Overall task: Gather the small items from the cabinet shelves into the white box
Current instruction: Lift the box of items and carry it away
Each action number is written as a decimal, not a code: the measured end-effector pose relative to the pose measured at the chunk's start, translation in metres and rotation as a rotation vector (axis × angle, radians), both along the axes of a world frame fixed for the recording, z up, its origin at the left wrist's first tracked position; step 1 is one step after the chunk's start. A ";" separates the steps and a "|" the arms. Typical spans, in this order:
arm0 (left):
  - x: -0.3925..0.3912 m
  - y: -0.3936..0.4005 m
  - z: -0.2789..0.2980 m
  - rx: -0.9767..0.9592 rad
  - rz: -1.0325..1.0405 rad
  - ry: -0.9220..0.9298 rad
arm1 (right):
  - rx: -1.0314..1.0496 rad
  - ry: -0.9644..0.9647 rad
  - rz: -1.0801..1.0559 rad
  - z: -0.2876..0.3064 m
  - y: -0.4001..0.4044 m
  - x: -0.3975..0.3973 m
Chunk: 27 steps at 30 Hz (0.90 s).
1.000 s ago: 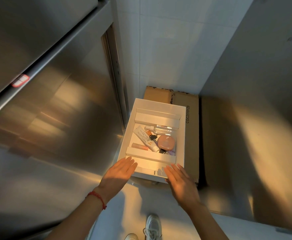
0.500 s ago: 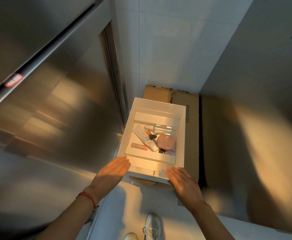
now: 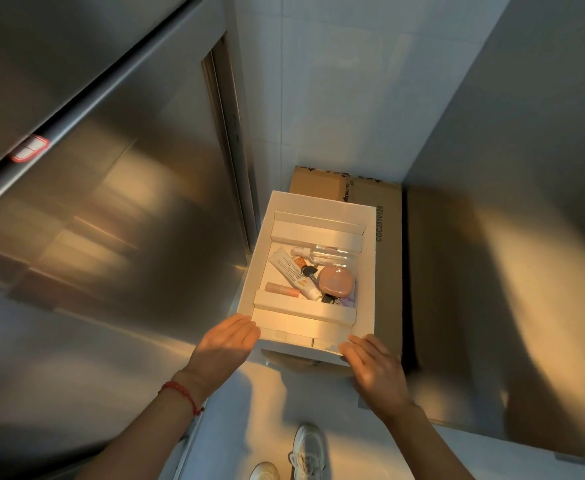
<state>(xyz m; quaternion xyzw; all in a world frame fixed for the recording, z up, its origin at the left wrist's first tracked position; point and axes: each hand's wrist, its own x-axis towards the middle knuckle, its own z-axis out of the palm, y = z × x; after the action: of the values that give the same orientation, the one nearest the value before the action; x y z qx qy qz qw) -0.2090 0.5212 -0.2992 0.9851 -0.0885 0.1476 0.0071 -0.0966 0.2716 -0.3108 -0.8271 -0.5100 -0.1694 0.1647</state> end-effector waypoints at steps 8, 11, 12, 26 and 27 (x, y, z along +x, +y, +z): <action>-0.003 -0.002 0.001 -0.023 0.006 -0.055 | -0.001 0.042 -0.039 -0.001 -0.005 -0.004; -0.007 -0.001 0.003 -0.033 -0.017 -0.073 | 0.011 0.054 -0.045 0.000 -0.006 -0.007; -0.008 -0.001 0.004 -0.034 -0.025 -0.083 | 0.015 0.056 -0.049 0.000 -0.007 -0.009; -0.037 -0.018 0.034 -0.072 -0.072 -0.204 | 0.081 -0.026 -0.086 0.038 -0.021 -0.044; -0.040 -0.019 0.036 -0.049 -0.058 -0.212 | 0.081 -0.029 -0.087 0.041 -0.023 -0.046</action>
<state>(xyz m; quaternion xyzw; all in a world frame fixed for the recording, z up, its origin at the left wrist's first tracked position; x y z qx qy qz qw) -0.2488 0.5019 -0.2636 0.9605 -0.1134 0.2529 0.0258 -0.1427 0.2488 -0.2694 -0.8386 -0.4685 -0.2089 0.1832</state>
